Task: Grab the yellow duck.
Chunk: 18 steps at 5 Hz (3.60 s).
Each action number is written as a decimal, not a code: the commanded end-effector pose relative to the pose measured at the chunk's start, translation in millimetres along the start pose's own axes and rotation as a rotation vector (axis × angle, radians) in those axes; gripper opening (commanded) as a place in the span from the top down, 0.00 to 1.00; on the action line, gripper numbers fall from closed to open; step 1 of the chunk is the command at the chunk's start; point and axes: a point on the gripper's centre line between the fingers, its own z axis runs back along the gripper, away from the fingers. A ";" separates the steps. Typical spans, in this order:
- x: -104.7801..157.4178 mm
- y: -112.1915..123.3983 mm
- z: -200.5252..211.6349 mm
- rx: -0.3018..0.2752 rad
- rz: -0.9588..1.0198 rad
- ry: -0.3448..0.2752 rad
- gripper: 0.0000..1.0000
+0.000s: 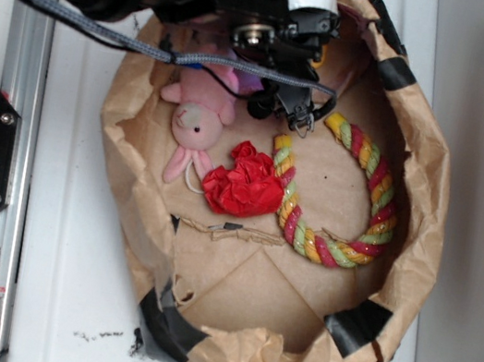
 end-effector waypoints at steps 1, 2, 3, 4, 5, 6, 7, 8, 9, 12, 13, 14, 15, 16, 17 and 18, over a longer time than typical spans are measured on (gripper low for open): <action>23.8 9.5 17.5 -0.037 0.041 -0.108 0.00; 34.0 8.5 8.9 -0.051 0.061 -0.124 0.00; 41.8 8.6 6.3 -0.046 0.071 -0.137 0.00; 43.9 5.1 4.4 -0.047 0.068 -0.133 0.00; 44.6 3.1 -3.5 -0.029 0.062 -0.121 0.00; 42.1 4.9 -15.5 0.006 0.049 -0.084 0.00; 40.1 6.3 -20.1 0.009 0.062 -0.066 1.00; 40.1 7.2 -23.1 0.017 0.055 -0.058 1.00; 38.9 8.7 -25.7 0.030 0.048 -0.053 1.00; 30.2 6.1 -22.9 0.038 0.031 -0.060 1.00; 23.0 3.5 -14.4 0.010 0.011 -0.021 1.00; -2.2 -18.7 39.8 -0.136 -0.078 0.081 1.00; -13.7 -28.8 91.9 -0.202 -0.140 0.062 1.00; -17.7 -28.9 132.9 -0.287 -0.262 0.031 1.00; -17.9 -45.9 163.3 -0.247 -0.431 -0.060 1.00; -8.0 -52.5 169.4 -0.227 -0.443 -0.082 1.00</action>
